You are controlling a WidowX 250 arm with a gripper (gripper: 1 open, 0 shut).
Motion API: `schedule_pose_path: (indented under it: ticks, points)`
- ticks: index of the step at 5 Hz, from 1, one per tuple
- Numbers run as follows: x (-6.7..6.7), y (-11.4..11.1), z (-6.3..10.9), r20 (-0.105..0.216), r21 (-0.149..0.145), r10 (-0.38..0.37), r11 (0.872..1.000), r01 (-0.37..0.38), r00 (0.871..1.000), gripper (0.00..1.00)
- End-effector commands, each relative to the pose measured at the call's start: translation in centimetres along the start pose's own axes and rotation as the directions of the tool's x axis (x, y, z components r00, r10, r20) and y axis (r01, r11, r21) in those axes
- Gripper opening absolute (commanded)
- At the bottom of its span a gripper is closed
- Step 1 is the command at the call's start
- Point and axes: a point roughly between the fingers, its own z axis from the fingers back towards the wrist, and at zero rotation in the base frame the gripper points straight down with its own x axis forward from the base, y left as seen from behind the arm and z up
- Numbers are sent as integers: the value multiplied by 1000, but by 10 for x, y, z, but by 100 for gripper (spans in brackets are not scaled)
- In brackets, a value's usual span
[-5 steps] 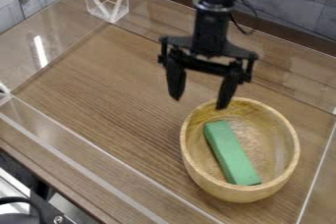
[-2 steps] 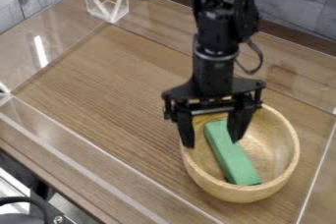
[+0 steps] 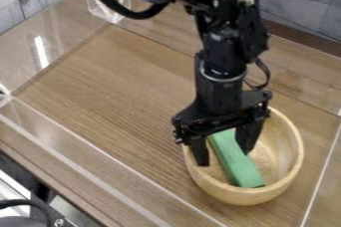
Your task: Move green object from inside the wooden bowl to the table next to it
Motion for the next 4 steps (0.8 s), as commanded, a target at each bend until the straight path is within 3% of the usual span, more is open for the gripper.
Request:
schedule_pose_path:
  ticks: [1, 3, 4]
  points:
    - [-4, -11, 11, 16, -53, -9, 999, 10, 1000, 100]
    - [-7, -21, 31, 18, -68, 98, 993, -97, 995, 100]
    - [-13, -23, 20, 21, -64, 128, 990, -127, 992, 100]
